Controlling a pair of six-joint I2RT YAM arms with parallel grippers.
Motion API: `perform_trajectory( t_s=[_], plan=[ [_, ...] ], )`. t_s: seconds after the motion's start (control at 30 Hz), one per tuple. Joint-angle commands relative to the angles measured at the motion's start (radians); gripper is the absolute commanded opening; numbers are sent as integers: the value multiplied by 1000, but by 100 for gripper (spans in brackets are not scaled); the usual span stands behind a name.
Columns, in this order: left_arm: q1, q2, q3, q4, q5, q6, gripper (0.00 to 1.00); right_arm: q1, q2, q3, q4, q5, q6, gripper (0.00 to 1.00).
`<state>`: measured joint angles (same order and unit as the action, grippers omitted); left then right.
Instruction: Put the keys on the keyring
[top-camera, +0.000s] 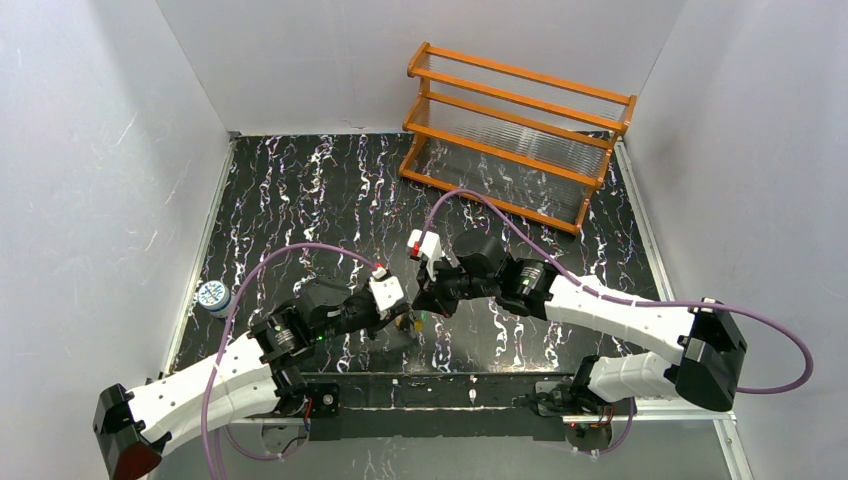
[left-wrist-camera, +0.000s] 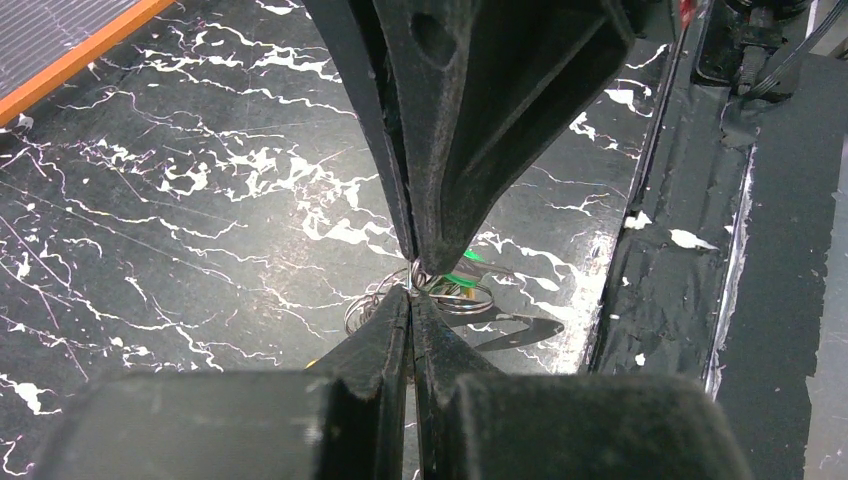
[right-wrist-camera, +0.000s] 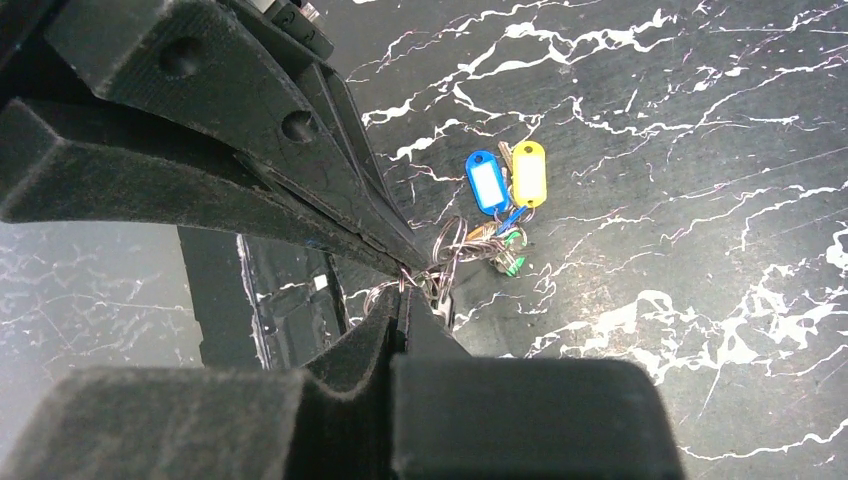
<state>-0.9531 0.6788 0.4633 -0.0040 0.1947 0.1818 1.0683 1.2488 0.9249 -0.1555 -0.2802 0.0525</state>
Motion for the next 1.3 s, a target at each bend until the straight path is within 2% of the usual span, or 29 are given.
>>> perform_trajectory(
  t_s=[0.0,0.43,1.03,1.17,1.27],
  plan=[
    [-7,-8,-12,36,21,-4,0,4,9,49,28,61,15,1],
    [-9,-24,-17,39,19,-6,0,3,6,24,5,125,22,1],
    [-9,-51,-30,50,19,-9,0,4,51,9,16,113,53,3],
    [-10,-54,-33,51,20,-10,0,4,3,-6,35,153,50,38],
    [-10,-58,-36,56,21,-10,0,4,-50,-27,64,157,26,50]
  ],
)
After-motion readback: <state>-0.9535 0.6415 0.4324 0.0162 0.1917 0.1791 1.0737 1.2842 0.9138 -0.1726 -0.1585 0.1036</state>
